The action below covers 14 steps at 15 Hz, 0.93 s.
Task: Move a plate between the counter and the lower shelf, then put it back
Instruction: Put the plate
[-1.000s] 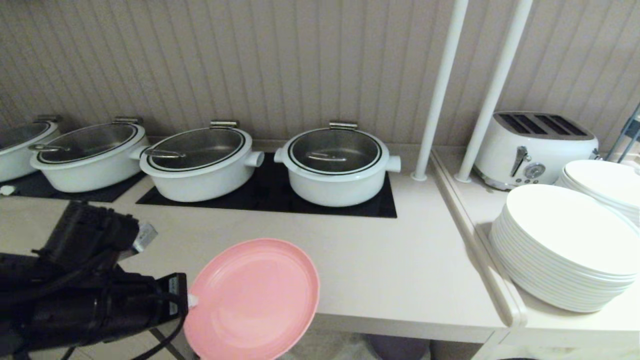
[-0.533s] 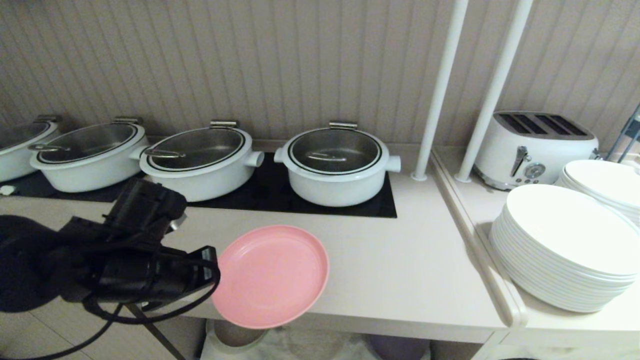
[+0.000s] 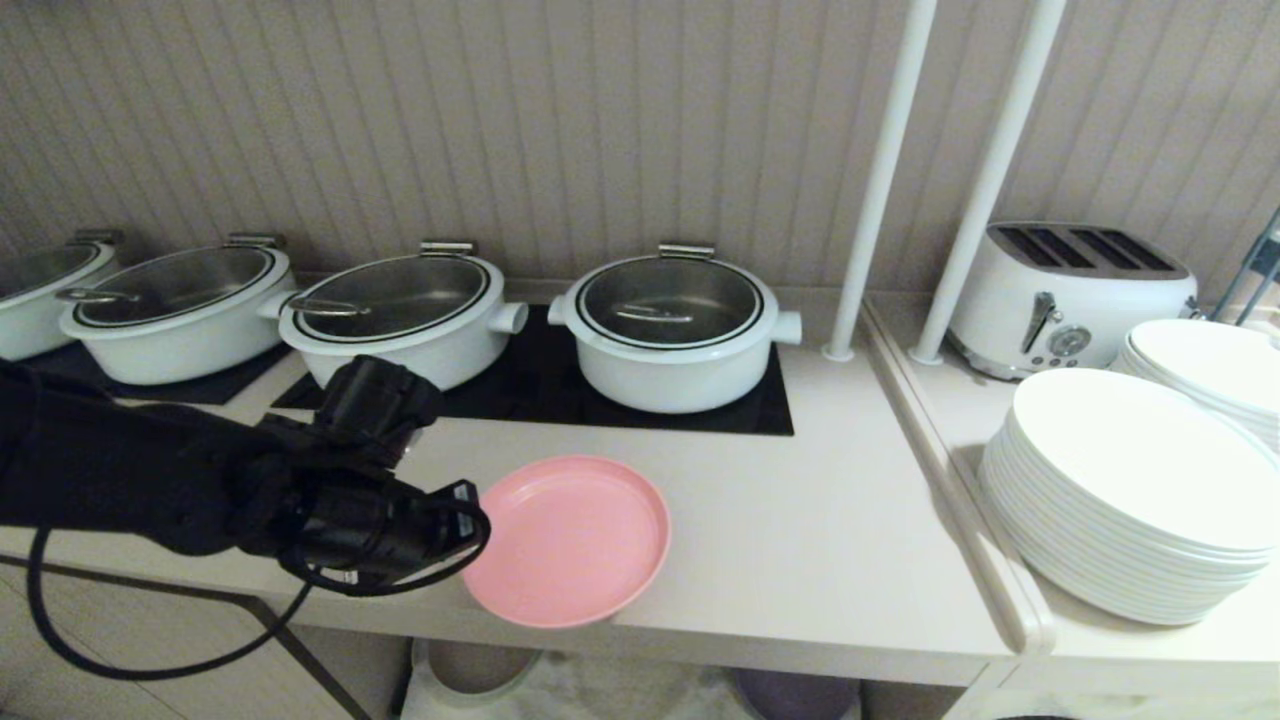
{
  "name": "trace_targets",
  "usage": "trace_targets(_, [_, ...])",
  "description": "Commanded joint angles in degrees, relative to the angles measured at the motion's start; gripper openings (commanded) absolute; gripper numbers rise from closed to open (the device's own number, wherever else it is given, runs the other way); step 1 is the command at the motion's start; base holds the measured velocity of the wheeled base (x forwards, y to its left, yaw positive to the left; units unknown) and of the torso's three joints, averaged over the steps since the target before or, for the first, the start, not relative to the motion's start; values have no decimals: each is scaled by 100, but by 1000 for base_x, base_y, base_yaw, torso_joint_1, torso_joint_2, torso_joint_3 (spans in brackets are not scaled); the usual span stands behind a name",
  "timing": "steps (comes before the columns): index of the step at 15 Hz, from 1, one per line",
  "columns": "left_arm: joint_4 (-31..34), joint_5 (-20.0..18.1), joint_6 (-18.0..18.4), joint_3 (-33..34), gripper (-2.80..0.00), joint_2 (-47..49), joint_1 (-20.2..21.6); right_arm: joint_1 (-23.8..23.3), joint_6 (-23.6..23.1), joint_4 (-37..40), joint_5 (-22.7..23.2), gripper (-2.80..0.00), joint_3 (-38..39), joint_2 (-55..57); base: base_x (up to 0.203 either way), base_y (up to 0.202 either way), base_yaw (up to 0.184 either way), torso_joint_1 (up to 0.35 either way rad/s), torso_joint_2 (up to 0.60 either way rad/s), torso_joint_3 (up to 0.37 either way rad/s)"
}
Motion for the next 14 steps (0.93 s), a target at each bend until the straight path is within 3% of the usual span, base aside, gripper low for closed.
trace_targets(1, [-228,18,-20,-38,-280,352,-1,0,2,-2,-2,-280,0,0,0,0,0,0,0,0])
trace_targets(9, [-914,234,14,-60,-280,971,-2,0,2,-2,-2,-280,0,0,0,0,0,0,0,0])
trace_targets(14, [-956,245,-2,-179,-280,1203,-2,0,2,-2,-2,-280,0,0,0,0,0,0,0,0])
